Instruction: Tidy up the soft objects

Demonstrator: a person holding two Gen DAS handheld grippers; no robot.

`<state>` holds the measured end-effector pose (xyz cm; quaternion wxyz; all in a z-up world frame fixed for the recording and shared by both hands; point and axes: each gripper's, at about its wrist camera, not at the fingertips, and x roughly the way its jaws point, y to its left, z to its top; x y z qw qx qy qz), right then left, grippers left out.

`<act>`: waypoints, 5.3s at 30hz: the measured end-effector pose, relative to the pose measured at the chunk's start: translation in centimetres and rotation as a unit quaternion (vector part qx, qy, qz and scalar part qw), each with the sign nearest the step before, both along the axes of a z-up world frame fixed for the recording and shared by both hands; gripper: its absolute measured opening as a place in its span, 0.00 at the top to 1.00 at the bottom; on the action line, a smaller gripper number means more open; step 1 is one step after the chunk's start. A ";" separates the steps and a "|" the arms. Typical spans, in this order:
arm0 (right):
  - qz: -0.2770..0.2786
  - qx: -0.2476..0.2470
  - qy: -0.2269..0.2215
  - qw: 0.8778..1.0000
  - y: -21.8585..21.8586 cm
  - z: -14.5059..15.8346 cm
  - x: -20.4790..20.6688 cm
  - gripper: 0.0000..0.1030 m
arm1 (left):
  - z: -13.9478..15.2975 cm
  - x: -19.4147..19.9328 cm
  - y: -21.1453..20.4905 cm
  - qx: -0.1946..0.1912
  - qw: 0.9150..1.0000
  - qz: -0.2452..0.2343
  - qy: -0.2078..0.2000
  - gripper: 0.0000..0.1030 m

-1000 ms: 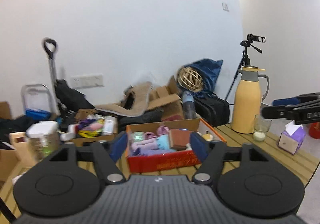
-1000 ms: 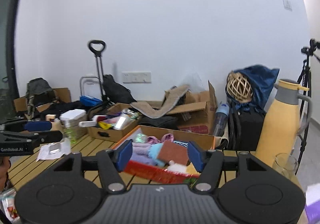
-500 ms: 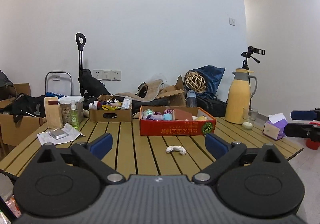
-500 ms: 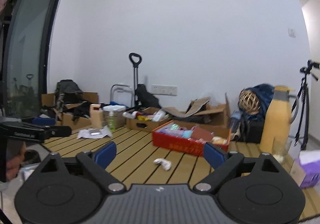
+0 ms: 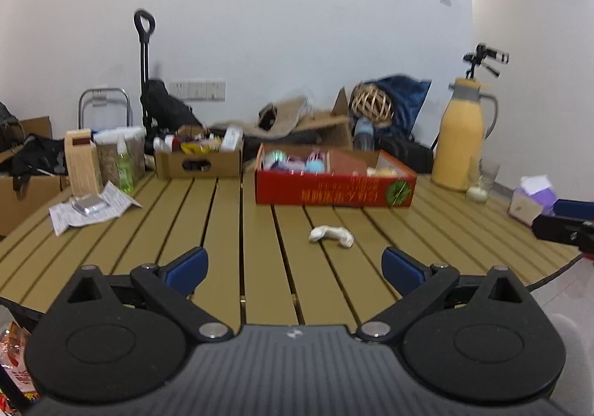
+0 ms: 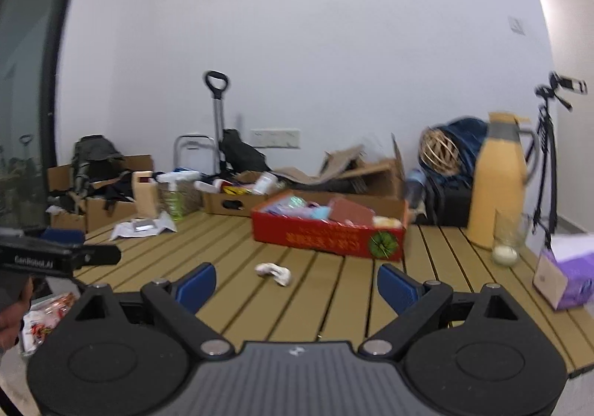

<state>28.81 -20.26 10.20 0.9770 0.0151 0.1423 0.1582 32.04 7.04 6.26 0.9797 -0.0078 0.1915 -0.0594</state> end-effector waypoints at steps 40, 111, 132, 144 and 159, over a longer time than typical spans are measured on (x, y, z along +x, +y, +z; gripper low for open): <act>0.126 0.001 0.127 0.984 7.4 -7.2 26.5 0.89 | -3.9 22.7 -2.6 -0.074 0.987 -0.124 0.073 0.94; -0.072 -0.029 0.061 0.995 -1.0 11.5 25.8 0.15 | 12.6 19.5 -1.4 0.023 1.000 0.012 -0.003 0.04; -0.057 -0.037 -0.045 0.997 1.4 4.9 -10.3 0.01 | 7.1 -19.0 -2.1 0.044 0.991 0.068 -0.109 0.00; -0.046 -0.037 -0.053 0.997 3.1 0.7 -25.1 0.00 | 2.9 -30.4 -3.3 0.053 0.991 0.062 -0.104 0.00; -0.022 -0.022 -0.053 0.998 4.3 -1.5 -30.4 0.00 | 2.5 -33.8 -2.4 0.032 0.991 0.078 -0.109 0.00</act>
